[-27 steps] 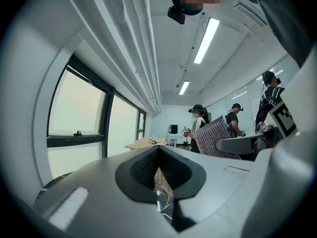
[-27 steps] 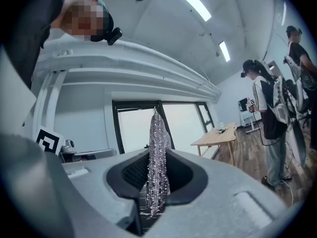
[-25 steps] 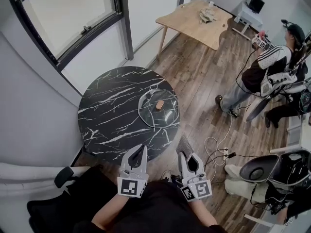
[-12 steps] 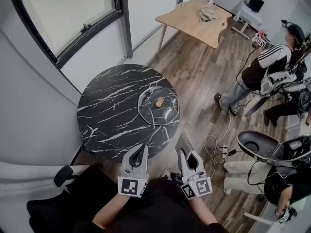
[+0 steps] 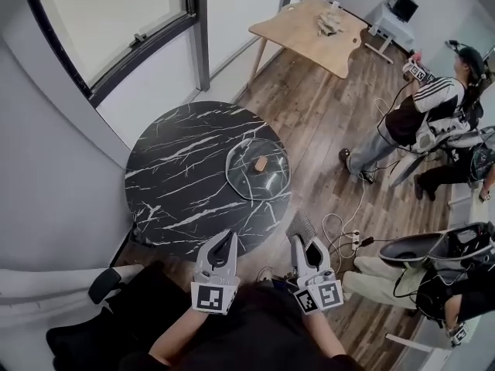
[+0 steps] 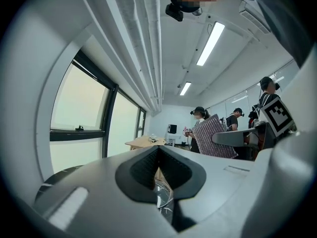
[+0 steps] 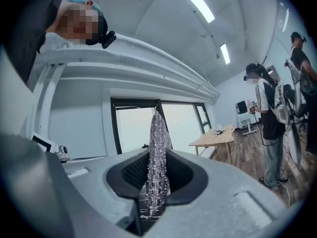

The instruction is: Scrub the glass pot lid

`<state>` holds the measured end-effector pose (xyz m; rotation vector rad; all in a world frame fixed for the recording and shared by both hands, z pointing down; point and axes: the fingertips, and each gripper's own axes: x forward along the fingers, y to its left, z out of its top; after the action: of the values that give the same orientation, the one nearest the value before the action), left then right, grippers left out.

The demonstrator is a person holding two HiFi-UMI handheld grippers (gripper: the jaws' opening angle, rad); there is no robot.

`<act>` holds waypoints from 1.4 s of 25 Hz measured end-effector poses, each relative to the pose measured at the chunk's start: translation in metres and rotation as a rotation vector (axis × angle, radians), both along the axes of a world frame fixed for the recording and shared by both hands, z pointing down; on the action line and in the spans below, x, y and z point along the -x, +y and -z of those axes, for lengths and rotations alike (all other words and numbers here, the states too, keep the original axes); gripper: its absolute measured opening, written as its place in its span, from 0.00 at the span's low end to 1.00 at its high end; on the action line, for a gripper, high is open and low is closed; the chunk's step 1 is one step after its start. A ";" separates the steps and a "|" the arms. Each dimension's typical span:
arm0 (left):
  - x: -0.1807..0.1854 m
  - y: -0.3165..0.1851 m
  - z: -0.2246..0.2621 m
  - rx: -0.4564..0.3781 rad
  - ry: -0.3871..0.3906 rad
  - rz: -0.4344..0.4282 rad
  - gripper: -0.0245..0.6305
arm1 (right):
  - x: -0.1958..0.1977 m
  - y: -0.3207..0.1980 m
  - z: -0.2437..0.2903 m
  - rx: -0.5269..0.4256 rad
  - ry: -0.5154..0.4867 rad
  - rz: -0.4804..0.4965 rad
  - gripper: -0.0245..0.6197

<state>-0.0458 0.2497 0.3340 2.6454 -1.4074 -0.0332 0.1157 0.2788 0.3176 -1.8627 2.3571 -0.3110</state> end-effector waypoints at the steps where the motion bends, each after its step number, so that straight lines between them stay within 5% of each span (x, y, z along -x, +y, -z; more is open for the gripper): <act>1: 0.005 -0.001 -0.003 0.006 0.004 -0.006 0.04 | 0.003 -0.002 0.000 0.003 0.004 -0.006 0.16; 12: 0.011 -0.033 -0.034 0.059 -0.025 -0.031 0.04 | 0.003 -0.045 -0.015 0.028 0.008 -0.004 0.16; 27: -0.112 -0.143 -0.080 0.136 -0.087 -0.010 0.04 | -0.098 -0.166 -0.063 0.103 -0.022 0.147 0.16; 35: -0.123 -0.195 -0.110 0.211 -0.133 0.029 0.04 | -0.110 -0.221 -0.100 0.162 -0.036 0.230 0.16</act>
<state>0.0770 0.0543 0.4445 2.4944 -1.4021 0.2778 0.2261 0.0580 0.4172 -1.6312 2.5937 -0.5693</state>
